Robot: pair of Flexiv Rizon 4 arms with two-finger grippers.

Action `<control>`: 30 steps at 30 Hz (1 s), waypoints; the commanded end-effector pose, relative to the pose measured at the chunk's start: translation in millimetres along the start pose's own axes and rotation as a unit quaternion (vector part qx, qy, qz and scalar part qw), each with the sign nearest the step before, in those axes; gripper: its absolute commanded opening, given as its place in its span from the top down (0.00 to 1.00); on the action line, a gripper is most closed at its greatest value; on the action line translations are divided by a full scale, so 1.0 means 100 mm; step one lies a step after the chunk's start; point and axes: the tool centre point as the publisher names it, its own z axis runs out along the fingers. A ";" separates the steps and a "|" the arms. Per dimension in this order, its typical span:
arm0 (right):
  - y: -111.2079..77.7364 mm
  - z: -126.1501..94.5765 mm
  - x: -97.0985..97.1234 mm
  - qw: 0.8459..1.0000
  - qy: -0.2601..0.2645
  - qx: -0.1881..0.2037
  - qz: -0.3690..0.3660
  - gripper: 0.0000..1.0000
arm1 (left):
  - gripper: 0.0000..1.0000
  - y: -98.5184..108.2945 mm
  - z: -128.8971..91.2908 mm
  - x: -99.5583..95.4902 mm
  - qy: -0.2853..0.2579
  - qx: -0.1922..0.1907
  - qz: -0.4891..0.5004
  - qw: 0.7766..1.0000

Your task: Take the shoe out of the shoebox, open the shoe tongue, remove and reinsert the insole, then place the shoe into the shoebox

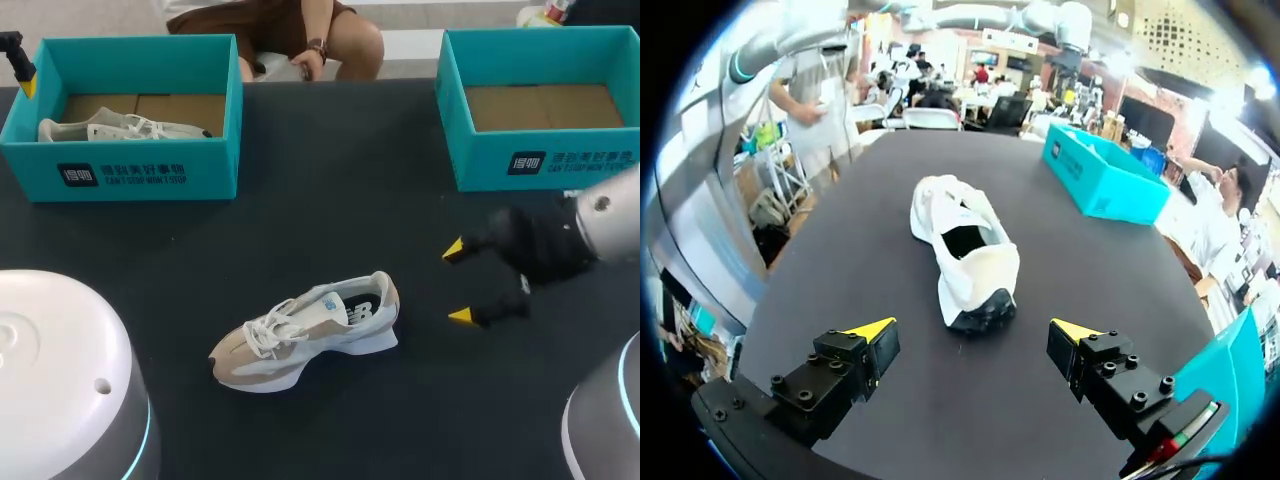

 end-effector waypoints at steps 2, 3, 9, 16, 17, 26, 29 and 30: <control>-0.05 0.04 0.04 0.986 -0.006 -0.164 -0.001 0.00 | 0.00 -0.01 0.00 0.00 0.002 -0.001 0.000 1.000; -0.05 0.04 0.04 0.986 -0.006 -0.164 -0.001 0.00 | 0.00 -0.01 0.00 0.00 0.002 -0.001 0.000 1.000; -0.05 0.04 0.04 0.986 -0.006 -0.164 -0.001 0.00 | 0.00 -0.01 0.00 0.00 0.002 -0.001 0.000 1.000; -0.09 0.07 0.03 0.987 -0.007 -0.160 -0.011 0.00 | 0.00 -0.01 0.00 0.00 0.002 -0.001 0.000 1.000; -0.14 0.10 0.02 0.989 -0.006 -0.144 -0.022 0.00 | 0.00 -0.01 0.00 0.00 0.002 -0.001 0.000 1.000; -0.57 0.27 -0.09 0.987 0.013 -0.158 -0.027 0.00 | 0.00 -0.01 0.00 0.00 0.002 -0.001 0.000 1.000; -0.66 0.30 -0.15 0.988 0.012 -0.152 -0.030 0.00 | 0.00 -0.01 0.00 0.00 0.002 -0.001 0.000 1.000; -0.68 0.31 -0.16 0.988 0.012 -0.153 -0.029 0.00 | 0.00 -0.01 0.00 0.00 0.002 -0.001 0.000 1.000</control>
